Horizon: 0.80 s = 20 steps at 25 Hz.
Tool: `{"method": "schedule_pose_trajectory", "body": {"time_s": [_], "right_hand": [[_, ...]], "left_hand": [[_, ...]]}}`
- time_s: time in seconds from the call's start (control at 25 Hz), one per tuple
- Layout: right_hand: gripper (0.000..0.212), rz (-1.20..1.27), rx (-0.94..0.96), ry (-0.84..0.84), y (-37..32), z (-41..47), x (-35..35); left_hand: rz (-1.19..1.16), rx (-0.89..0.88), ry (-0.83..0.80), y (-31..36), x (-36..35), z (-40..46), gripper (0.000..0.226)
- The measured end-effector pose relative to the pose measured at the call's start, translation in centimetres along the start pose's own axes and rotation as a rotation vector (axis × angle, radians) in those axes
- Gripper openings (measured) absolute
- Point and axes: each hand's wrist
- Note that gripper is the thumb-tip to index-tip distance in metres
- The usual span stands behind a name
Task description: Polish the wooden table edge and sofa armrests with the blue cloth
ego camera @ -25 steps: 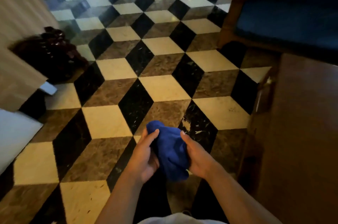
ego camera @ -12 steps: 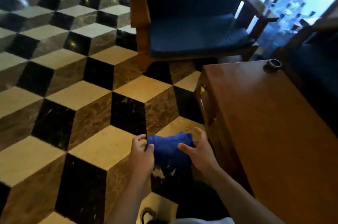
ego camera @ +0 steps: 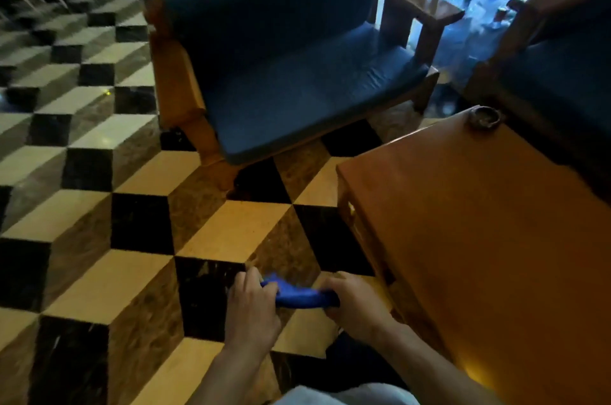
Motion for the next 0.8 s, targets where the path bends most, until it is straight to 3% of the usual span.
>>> {"method": "schedule_pose_trajectory", "body": {"time_s": [0.04,0.12,0.2,0.28,0.4,0.48,0.64,0.8], "right_hand": [[0.021,0.012,0.012,0.017,1.4,1.7,2.4],[0.021,0.167,0.0,0.025,4.2,4.2,7.0],[0.025,0.644,-0.032,-0.022,6.5,6.9,10.6],[0.036,1.112,-0.091,0.031,8.5,9.9,11.5],[0.054,1.52,-0.35,0.157,11.7,14.6,10.0],[0.063,1.525,-0.514,0.294,13.7,17.3,8.5],[0.05,1.458,-0.886,0.653,19.4,23.7,5.5],[0.044,1.502,-1.074,0.957,24.6,30.7,3.5]], "left_hand": [[-0.045,-0.038,-0.017,0.0,1.6,3.2,0.026],[-0.443,-0.044,-0.135,-0.2,5.2,8.4,0.018],[-0.969,0.023,-0.463,0.8,8.0,14.2,0.017],[-1.188,0.138,-0.655,2.5,7.5,20.7,0.036],[-1.207,0.352,-0.782,5.4,3.0,30.7,0.049],[-1.117,0.382,-0.866,6.2,-0.6,36.9,0.049],[-0.793,0.268,-1.124,7.1,-9.3,49.5,0.053],[-0.732,0.103,-1.001,11.1,-16.7,59.1,0.048]]}}
Point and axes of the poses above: each hand's wrist, its own z-axis towards the middle knuckle, its own x-axis out of the back of the hand, y = z × x, and after that the axes turned 1 degree about -z, right-handed
